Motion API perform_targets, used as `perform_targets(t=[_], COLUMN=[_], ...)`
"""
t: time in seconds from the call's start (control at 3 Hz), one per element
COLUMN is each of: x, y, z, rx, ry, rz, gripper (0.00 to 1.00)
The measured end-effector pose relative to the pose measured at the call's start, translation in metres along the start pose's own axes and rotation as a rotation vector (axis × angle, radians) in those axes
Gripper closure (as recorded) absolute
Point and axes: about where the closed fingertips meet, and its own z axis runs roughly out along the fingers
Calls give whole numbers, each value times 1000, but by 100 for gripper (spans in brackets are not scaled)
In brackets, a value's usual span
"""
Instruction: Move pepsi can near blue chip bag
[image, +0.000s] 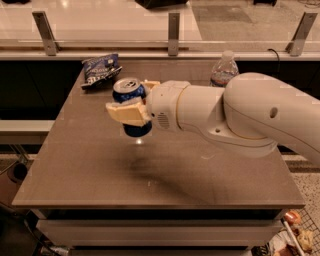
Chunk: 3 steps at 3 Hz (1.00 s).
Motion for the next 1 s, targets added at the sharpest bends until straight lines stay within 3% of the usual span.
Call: perform_targets(t=[0.33,0.67,1.0], x=[-10,-21,-48], y=[-39,-71,-127], z=[13,23,42], rx=[121,194,268], ry=[-9,-8,1], rz=[28,28,-13], gripper=[100,100,100])
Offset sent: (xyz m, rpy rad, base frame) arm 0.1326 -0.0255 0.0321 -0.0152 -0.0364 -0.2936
